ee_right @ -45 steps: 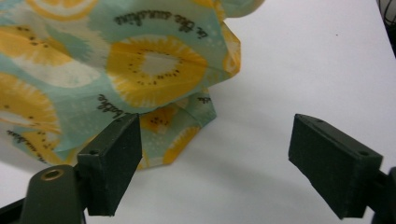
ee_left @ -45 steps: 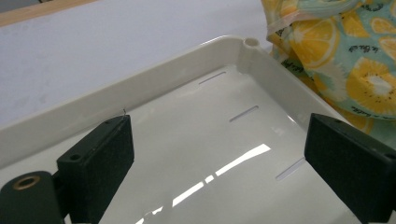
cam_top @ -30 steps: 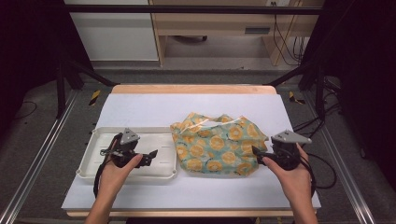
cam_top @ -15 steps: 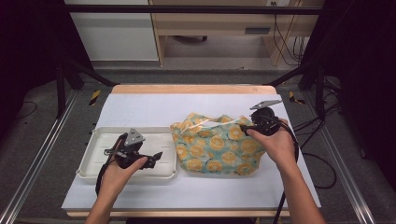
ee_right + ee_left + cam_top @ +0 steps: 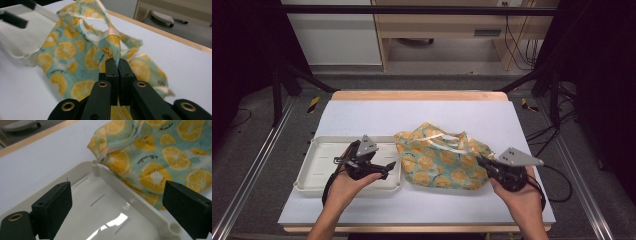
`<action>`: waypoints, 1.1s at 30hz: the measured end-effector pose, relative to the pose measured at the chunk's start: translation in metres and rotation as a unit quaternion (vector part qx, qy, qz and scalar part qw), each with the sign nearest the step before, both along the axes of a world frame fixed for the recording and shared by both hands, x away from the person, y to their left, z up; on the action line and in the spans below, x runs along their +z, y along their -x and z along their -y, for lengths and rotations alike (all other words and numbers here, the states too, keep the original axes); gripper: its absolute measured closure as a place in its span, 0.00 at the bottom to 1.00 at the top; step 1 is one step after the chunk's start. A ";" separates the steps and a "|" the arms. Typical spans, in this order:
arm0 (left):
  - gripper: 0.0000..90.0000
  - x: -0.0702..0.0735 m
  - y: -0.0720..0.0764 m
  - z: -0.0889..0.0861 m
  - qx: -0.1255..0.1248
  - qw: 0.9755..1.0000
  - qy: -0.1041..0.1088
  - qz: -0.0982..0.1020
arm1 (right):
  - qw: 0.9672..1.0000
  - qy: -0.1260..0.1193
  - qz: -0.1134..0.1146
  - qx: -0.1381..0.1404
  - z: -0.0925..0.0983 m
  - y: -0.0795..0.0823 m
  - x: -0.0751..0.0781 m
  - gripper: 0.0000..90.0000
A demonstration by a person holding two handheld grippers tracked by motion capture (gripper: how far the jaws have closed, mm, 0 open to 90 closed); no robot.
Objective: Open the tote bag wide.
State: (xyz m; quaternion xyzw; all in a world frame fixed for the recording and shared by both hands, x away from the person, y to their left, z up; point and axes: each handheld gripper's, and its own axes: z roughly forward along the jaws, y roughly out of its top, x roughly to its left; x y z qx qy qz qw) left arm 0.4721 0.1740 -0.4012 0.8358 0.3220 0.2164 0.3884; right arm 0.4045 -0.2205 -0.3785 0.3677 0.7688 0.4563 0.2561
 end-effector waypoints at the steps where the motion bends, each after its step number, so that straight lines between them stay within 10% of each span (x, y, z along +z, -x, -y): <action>1: 0.10 0.001 -0.001 0.005 -0.006 1.000 -0.005 0.001 | 1.000 -0.006 -0.004 0.007 0.003 0.013 -0.010 1.00; 20: 0.14 0.014 0.014 0.071 -0.113 0.993 -0.024 0.027 | 0.999 0.004 -0.040 0.006 0.012 0.030 -0.053 0.99; 28: 0.82 0.003 0.011 0.076 -0.120 0.992 -0.036 -0.009 | 0.999 0.011 -0.042 0.006 0.014 0.028 -0.054 0.99; 33: 0.99 0.000 0.040 0.059 -0.155 0.988 -0.016 -0.012 | 0.998 0.027 -0.050 -0.005 0.017 0.025 -0.058 0.99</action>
